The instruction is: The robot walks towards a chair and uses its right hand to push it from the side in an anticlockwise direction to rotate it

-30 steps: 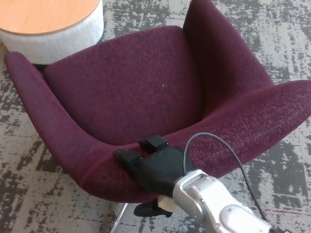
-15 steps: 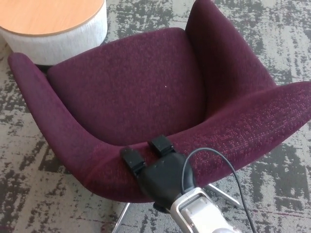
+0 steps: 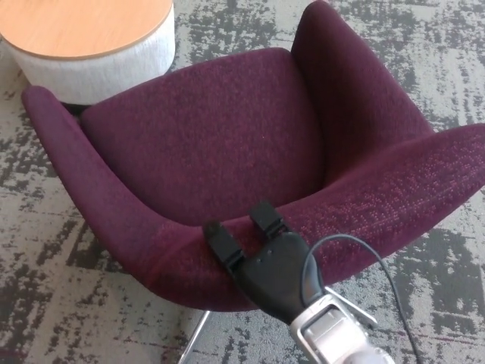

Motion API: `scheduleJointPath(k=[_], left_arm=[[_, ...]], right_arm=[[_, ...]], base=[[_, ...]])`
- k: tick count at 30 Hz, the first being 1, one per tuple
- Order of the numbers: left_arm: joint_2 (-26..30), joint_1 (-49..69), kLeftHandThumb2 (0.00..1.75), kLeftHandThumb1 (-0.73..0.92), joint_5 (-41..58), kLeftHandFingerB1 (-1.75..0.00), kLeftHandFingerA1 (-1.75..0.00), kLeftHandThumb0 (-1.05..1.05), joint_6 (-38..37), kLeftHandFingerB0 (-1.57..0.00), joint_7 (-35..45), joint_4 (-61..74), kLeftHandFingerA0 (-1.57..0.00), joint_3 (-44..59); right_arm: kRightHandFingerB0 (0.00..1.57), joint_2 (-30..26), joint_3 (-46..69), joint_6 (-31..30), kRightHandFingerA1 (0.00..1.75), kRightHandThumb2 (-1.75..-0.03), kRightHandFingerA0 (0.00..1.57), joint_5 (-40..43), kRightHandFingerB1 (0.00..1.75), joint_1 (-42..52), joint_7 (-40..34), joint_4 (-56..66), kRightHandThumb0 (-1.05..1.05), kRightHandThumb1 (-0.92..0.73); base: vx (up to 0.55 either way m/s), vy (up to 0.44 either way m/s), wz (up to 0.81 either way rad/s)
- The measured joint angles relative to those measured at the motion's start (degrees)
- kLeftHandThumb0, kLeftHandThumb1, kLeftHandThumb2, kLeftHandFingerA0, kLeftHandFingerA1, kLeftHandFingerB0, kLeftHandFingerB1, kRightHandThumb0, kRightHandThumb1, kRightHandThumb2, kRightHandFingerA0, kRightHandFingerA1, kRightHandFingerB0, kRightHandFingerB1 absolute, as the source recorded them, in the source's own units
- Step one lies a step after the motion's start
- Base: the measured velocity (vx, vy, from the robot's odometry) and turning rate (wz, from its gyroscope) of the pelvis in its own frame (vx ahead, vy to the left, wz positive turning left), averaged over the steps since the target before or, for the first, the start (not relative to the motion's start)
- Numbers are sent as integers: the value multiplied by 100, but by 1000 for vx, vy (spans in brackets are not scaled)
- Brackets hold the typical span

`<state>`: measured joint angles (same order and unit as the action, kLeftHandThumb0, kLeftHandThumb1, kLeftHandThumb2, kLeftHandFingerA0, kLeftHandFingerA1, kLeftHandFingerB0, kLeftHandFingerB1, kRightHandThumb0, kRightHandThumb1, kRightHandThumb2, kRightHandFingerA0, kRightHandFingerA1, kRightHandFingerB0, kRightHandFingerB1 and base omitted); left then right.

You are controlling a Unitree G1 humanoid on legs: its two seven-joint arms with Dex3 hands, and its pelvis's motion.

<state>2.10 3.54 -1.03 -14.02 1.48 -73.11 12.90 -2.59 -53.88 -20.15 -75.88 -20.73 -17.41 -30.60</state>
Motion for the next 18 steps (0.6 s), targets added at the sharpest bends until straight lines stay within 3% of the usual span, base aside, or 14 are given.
scheduleJointPath(k=[1, 2, 3, 4, 5, 6, 7, 8, 9, 10, 14, 15, 16, 18], left_arm=[[0, 6, 130, 15, 1, -156, -173, -105, -2, -29, -1, 7, -102, -5], [0, 9, 130, 15, 0, -156, -173, -105, -8, -29, -3, 14, -102, -11], [0, 13, 133, 19, -2, -130, -164, -99, -24, -47, -6, 19, -97, -25], [1, 16, 135, 21, -4, -137, -163, -100, -43, -50, -8, 25, -86, -41], [0, 17, 135, 21, -4, -137, -163, -100, -53, -50, -10, 27, -86, -51], [1, 15, 131, 15, -4, -156, -165, -105, -53, -32, -13, 27, -40, -55], [3, 13, 131, 15, -6, -152, -156, -105, -54, -32, -16, 21, -36, -66], [6, 11, 126, 16, -11, -153, -164, -105, -55, -35, -22, 11, -16, -86], [9, 10, 126, 16, -18, -153, -164, -105, -55, -35, -36, 1, -16, -110], [11, 5, 133, 15, -22, -157, -169, -105, -54, -29, -55, -7, -36, -126], [16, -16, 133, 15, -36, -158, -175, -105, -54, -32, -101, -17, -43, -181], [15, -24, 131, 17, -34, -162, -169, -105, -54, -30, -103, -16, -25, -177], [15, -27, 131, 17, -30, -162, -169, -105, -55, -30, -103, -15, -25, -171], [15, -18, 127, 19, -33, -158, -172, -105, -57, -33, -105, -15, -9, -188]], right_arm=[[108, -17, 11, 71, 149, -95, 143, -9, 107, -26, -140, -73, -59, -45], [108, -18, 6, 99, 149, -95, 143, -17, 107, -50, -198, -114, -59, -45], [87, -18, 5, 131, 171, -61, 115, -17, 94, -70, -229, -143, -59, -66], [86, -18, 5, 162, 149, -95, 140, -16, 92, -88, -259, -167, -57, -46], [86, -18, 4, 190, 149, -95, 140, -16, 92, -99, -278, -184, -57, -46], [85, -18, 2, 212, 171, -70, 113, -16, 91, -108, -289, -197, -54, -68], [80, -19, 6, 241, 171, -74, 114, -9, 91, -114, -316, -211, -51, -66], [79, -23, 15, 279, 170, -78, 116, 2, 90, -116, -349, -225, -49, -65], [79, -33, 27, 324, 170, -78, 116, 17, 90, -116, -382, -228, -49, -65], [87, -42, 41, 364, 144, -99, 137, 33, 97, -114, -413, -231, -51, -48], [87, -127, 60, 516, 142, -99, 133, 106, 96, -83, -487, -165, -48, -50], [85, -171, 64, 553, 173, -71, 109, 124, 97, -56, -493, -104, -47, -76], [85, -238, 67, 606, 173, -71, 109, 152, 97, -19, -496, -27, -47, -76], [85, -371, 82, 698, 175, -71, 108, 195, 99, 52, -495, 141, -49, -79]], base=[[0, 0, 0], [0, 0, 0], [0, 0, 0], [0, 0, 0], [0, 0, 0], [0, 0, 0], [0, 0, 0], [0, 0, 0], [0, 0, 0], [0, 0, 0], [0, 0, 0], [0, 0, 0], [0, 0, 0], [0, 0, 0]])
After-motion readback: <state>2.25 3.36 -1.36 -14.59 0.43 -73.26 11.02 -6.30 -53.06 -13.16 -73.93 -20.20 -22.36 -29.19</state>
